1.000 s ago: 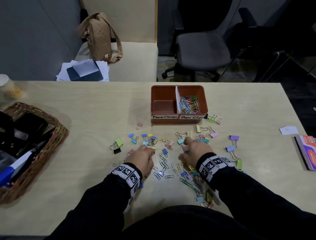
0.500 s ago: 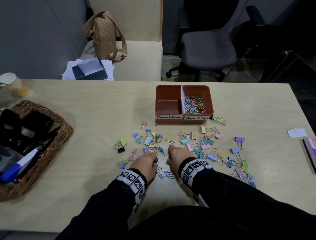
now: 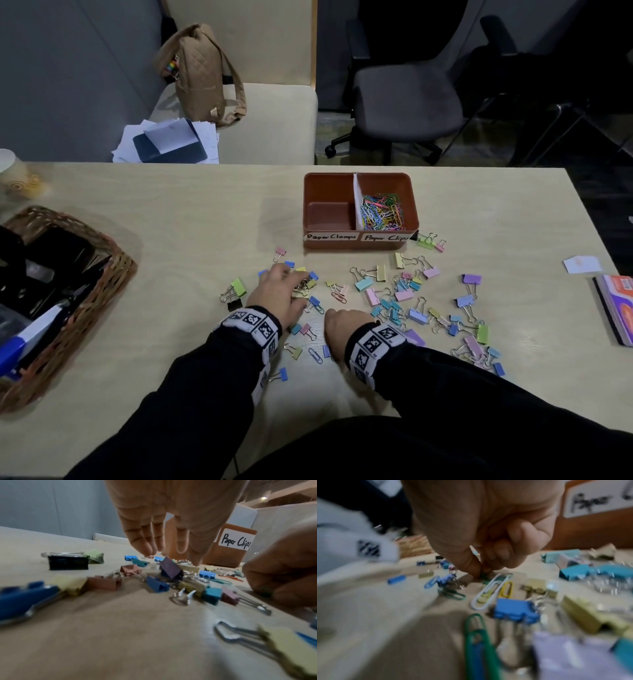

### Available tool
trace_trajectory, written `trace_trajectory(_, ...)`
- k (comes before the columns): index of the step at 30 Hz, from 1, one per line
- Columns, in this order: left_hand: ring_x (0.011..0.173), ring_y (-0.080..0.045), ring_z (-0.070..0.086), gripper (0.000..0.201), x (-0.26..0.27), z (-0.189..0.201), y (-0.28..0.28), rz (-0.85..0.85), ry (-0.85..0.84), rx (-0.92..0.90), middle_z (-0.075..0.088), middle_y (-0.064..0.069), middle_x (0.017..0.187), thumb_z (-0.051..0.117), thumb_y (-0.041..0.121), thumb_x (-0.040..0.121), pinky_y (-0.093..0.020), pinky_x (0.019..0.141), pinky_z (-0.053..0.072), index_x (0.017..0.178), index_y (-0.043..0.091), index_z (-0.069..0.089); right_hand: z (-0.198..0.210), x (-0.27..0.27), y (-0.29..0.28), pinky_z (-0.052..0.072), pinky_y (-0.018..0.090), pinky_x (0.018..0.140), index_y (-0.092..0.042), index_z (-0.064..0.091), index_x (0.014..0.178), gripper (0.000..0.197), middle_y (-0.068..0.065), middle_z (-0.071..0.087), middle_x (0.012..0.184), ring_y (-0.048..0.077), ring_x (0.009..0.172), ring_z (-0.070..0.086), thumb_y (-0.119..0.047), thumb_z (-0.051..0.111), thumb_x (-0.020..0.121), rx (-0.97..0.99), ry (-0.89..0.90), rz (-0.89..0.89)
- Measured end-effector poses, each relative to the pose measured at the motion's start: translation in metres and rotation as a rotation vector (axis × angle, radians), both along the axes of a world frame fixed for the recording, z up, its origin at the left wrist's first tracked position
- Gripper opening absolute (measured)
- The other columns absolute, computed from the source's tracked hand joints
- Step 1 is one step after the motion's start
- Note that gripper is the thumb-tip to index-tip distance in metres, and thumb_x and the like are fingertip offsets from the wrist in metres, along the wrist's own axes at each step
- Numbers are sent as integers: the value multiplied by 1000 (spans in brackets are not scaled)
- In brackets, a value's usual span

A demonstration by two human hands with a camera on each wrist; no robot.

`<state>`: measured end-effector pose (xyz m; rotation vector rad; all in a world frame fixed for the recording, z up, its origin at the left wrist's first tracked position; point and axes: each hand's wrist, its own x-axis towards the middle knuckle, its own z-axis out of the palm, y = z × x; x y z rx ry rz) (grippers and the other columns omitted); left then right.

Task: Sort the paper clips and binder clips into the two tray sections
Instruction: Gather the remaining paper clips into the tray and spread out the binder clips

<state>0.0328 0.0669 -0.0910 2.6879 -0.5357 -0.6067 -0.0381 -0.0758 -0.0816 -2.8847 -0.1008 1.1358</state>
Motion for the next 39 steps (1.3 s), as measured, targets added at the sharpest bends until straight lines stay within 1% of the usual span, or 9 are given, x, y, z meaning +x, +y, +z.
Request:
trace_trajectory(5, 114, -22, 45, 48, 9, -8, -9, 2, 61, 24, 41, -1, 125, 68, 41, 78, -39, 91, 48, 121, 27, 52, 6, -5, -9, 48, 37, 70, -12, 45, 111, 24, 11, 60, 106, 30, 92, 60, -26, 47, 92, 89, -48, -7)
trace_trajectory(12, 83, -22, 53, 21, 11, -8, 2, 112, 84, -66, 42, 0, 105, 63, 26, 79, -30, 75, 47, 93, 15, 53, 6, 3, -37, 52, 41, 86, -10, 54, 96, 28, 10, 64, 94, 25, 86, 60, -30, 35, 101, 516, -204, -780)
trace_trajectory(16, 78, -23, 54, 15, 12, -6, 13, 210, 78, -139, 45, 1, 98, 63, 20, 78, -27, 71, 43, 88, 16, 53, 1, 12, -40, 54, 37, 68, -16, 43, 90, 15, 7, 60, 83, 25, 76, 60, -23, 33, 100, 565, -163, -852)
trace_trajectory(20, 81, -15, 51, 15, 14, -2, 22, 267, 50, -163, 49, 2, 101, 63, 18, 84, -24, 75, 41, 98, 16, 58, -11, 18, -38, 55, 44, 63, -23, 47, 83, 24, 4, 57, 72, 22, 62, 56, -6, 33, 91, 641, -93, -876)
trace_trajectory(24, 88, -15, 59, 25, 16, 0, 34, 348, 66, -260, 59, 5, 107, 64, 17, 88, -24, 77, 47, 113, 20, 59, -5, 21, -35, 40, 29, 47, -6, 61, 84, 36, 9, 52, 60, 21, 49, 49, 1, 27, 93, 849, -5, -1013)
trace_trajectory(31, 94, -12, 61, 42, 8, 1, 46, 360, 117, -332, 61, 7, 103, 55, -8, 84, -30, 76, 57, 110, 25, 62, 7, 32, -34, 43, 26, 48, 3, 60, 93, 31, 17, 58, 77, 23, 59, 55, 10, 30, 94, 1234, 223, -1326)
trace_trajectory(35, 87, -14, 64, 41, 1, -2, 54, 423, 89, -408, 64, 1, 106, 51, -10, 84, -32, 78, 57, 108, 21, 63, 8, 37, -29, 26, 24, 47, 0, 65, 91, 29, 9, 53, 66, 14, 49, 37, 2, 36, 97, 1162, 172, -1305)
trace_trajectory(37, 90, -13, 63, 39, -1, -2, 58, 450, 43, -430, 60, 3, 106, 52, -9, 84, -35, 80, 57, 107, 20, 63, 11, 40, -25, 36, 20, 37, -2, 67, 89, 25, 5, 59, 68, 12, 49, 43, -1, 44, 97, 991, 47, -1207)
trace_trajectory(39, 88, -15, 62, 37, -3, -3, 63, 451, 20, -386, 55, 4, 107, 55, -6, 83, -38, 79, 57, 105, 22, 63, 9, 43, -21, 58, 25, 56, -10, 69, 85, 16, 0, 67, 76, 13, 64, 59, -9, 56, 93, 782, -95, -1033)
